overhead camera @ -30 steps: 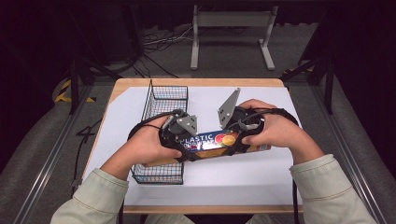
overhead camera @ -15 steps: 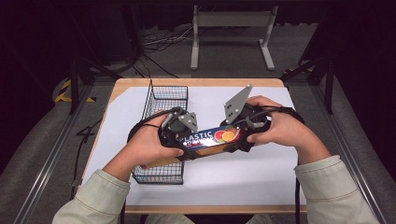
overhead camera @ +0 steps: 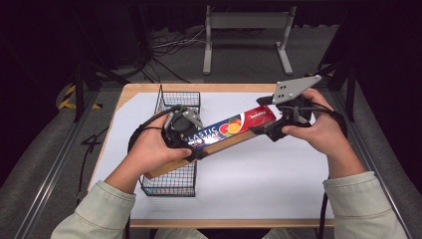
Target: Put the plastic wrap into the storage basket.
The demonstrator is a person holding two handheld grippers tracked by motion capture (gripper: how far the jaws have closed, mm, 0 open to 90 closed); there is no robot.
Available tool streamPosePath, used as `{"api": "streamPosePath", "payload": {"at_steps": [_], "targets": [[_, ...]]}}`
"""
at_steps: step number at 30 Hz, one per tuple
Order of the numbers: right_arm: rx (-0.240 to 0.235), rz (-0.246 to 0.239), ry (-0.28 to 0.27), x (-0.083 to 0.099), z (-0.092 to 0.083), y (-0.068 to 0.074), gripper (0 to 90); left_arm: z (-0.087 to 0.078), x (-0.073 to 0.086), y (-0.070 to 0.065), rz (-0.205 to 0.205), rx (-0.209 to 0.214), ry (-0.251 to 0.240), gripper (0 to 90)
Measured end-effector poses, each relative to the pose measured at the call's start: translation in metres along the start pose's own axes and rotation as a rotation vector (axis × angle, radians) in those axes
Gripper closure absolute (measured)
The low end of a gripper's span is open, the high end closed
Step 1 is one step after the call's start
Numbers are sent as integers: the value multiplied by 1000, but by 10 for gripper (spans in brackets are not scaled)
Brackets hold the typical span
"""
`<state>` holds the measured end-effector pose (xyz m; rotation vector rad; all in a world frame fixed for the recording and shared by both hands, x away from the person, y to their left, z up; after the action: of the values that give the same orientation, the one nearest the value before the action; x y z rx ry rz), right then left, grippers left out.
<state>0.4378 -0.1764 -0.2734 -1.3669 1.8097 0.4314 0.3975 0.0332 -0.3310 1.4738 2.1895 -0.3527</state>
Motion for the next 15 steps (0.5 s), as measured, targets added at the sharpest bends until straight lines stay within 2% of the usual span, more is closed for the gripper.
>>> {"api": "streamPosePath", "payload": {"at_steps": [1,2,3,7,12,14,15], "targets": [[30,23,-16,3,-4,-6,159,0,0,1,-17,-6,0,410],[37,47,-32,5,-7,-9,161,0,0,1,-17,-6,0,410],[37,47,-32,5,-7,-9,161,0,0,3,-30,-16,-5,410],[80,119,-43,21,-13,-21,165,-4,2,10,-107,-27,-36,409],[177,196,-45,40,-19,-34,167,-10,4,18,-203,-82,-59,408],[234,254,-51,49,-23,-39,167,-12,6,21,-226,-95,-67,407],[234,254,-51,49,-23,-39,167,-12,6,21,-226,-95,-67,407]]}}
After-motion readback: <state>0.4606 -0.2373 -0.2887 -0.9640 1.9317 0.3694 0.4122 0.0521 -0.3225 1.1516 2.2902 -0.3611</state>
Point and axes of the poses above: each handheld gripper's, and its own axes: z roughly forward along the jaws, x roughly out of its underside, y roughly to its left, the point moved 8 cm from there along z, roughly forward along the jaws, and after that the axes turned 4 degrees about -x, right-handed, at the moved point
